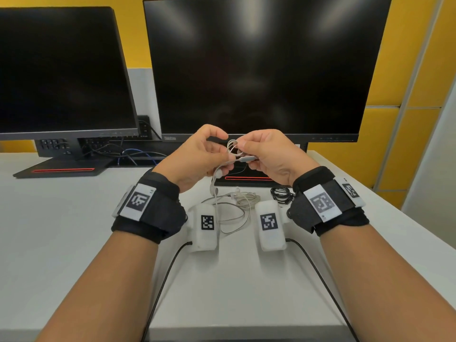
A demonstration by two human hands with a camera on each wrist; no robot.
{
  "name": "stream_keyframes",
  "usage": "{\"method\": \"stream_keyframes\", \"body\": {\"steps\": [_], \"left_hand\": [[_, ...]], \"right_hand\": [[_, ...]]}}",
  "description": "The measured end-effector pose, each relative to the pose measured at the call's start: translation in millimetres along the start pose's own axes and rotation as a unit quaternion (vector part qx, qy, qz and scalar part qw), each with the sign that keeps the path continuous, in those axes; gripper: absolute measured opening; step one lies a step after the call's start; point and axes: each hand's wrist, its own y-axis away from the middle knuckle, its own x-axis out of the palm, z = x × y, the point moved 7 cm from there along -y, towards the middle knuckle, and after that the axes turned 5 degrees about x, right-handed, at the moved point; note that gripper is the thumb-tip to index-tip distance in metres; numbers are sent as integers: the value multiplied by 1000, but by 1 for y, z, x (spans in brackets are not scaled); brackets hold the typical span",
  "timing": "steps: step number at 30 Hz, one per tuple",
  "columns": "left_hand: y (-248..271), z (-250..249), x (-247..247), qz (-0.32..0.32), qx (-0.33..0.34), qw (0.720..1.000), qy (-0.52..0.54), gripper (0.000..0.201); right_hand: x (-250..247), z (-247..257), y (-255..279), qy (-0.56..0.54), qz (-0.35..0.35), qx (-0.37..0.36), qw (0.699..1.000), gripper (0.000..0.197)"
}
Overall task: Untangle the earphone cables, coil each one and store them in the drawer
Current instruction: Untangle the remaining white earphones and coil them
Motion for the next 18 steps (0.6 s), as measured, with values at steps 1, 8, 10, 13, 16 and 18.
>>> {"method": "stream_keyframes", "body": {"steps": [1,8,10,13,16,18], "left_hand": [[0,1,1,4,-8,1000,-14,33],[-1,-5,-16,-93,25,994,-42,5],[-1,-7,-19,-115,45,991,-59,3],[-1,-9,-18,-137,66,983,-106,8],[-2,-10,-17,-149,75,979,-117,9],[-2,-12,-17,-150,87,978,-112,8]], "right_hand": [[-2,0,-1,-8,-10,1,1000,14],[-13,1,-1,-18,-69,-11,997,13],[-13,1,-2,-28,-66,-11,997,14],[-9,1,-1,-61,-41,-2,997,15],[-4,3,1,-110,-12,12,994,19],[-3,2,2,-113,-11,25,993,23]]}}
